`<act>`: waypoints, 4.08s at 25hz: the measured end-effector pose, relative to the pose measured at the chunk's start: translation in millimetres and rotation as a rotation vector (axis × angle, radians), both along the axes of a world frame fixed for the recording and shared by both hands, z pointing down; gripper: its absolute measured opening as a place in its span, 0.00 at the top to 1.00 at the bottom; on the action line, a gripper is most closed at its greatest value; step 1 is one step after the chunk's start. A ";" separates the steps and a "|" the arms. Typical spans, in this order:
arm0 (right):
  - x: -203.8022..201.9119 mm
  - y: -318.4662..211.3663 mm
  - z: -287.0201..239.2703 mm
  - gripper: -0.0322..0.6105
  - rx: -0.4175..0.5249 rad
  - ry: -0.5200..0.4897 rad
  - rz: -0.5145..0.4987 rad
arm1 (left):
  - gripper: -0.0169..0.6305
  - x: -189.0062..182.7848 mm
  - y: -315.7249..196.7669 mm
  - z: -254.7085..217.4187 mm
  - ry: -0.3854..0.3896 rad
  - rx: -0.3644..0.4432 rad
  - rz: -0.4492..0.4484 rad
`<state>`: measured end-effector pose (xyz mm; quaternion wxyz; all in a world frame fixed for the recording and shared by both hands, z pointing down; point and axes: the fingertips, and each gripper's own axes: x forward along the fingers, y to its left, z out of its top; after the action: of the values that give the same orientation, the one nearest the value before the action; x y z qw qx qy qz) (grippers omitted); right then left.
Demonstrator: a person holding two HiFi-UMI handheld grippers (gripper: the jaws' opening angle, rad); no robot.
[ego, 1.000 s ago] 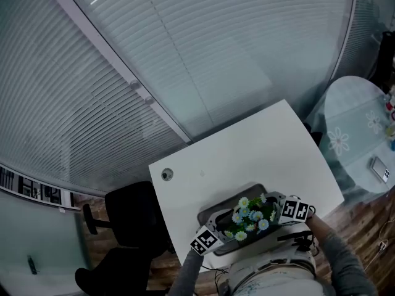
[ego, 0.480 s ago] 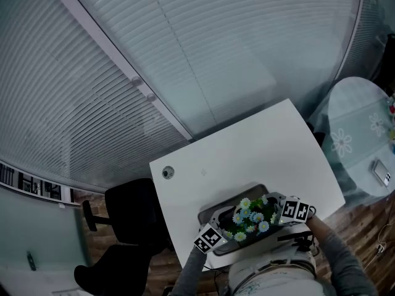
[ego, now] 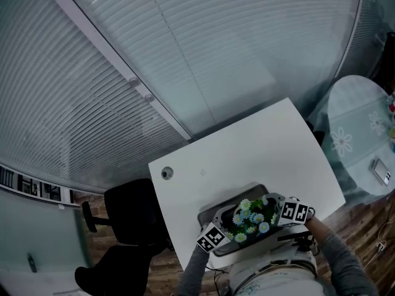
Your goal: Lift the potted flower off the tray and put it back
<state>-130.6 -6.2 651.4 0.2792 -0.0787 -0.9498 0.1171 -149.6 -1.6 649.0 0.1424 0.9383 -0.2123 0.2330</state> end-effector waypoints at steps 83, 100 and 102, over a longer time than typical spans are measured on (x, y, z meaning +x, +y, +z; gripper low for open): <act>71.1 -21.9 -146.9 0.36 0.089 0.001 -0.136 | 0.29 69.5 -17.1 -150.9 0.006 0.122 -0.147; 124.8 -42.5 -139.2 0.36 0.082 0.007 -0.117 | 0.29 123.2 -38.6 -144.0 -0.011 0.114 -0.120; 131.6 -44.7 -138.4 0.36 0.080 0.013 -0.116 | 0.29 129.9 -40.8 -143.0 -0.008 0.111 -0.118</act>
<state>1.0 -51.0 513.1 0.2944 -0.1215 -0.9458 0.0633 -19.8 -42.4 505.9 0.1026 0.9295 -0.2806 0.2160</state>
